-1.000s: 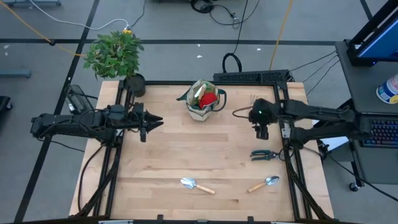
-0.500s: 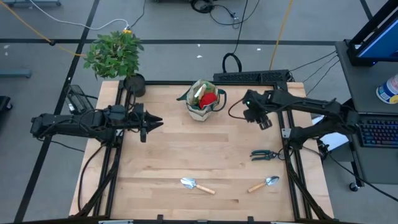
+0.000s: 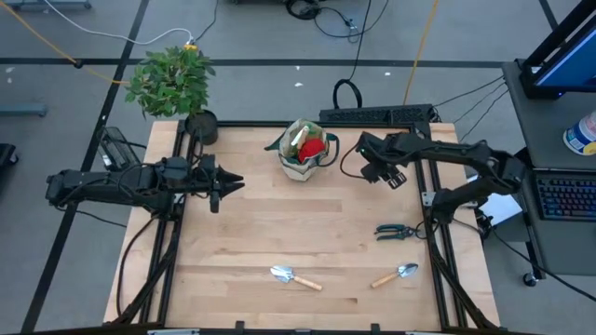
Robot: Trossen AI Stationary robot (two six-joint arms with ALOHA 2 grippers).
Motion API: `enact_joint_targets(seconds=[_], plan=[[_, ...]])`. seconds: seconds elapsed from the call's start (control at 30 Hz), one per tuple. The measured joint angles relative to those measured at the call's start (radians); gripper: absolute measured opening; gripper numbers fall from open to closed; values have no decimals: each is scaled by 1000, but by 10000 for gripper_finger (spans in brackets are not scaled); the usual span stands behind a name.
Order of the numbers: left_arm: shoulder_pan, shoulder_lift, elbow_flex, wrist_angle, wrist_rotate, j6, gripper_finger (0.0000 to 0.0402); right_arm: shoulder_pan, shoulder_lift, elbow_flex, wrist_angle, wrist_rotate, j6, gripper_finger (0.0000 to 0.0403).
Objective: Pick & Place Garden tools in Gardening bag
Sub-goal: Put the gardening fork into the gardening tool bag
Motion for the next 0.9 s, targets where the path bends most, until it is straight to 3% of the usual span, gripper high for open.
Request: enact_joint_targets(seconds=[0.17,0.5,0.9], plan=[[0,0,0,0,0,-1,118,-28,64,-1,14,5,-26,215],[0,0,0,0,1,3,118,-31,32,-1,97,4,117,215],[0,0,0,-17,2,7,118,-33,29,-99,86,-20,-98,215]])
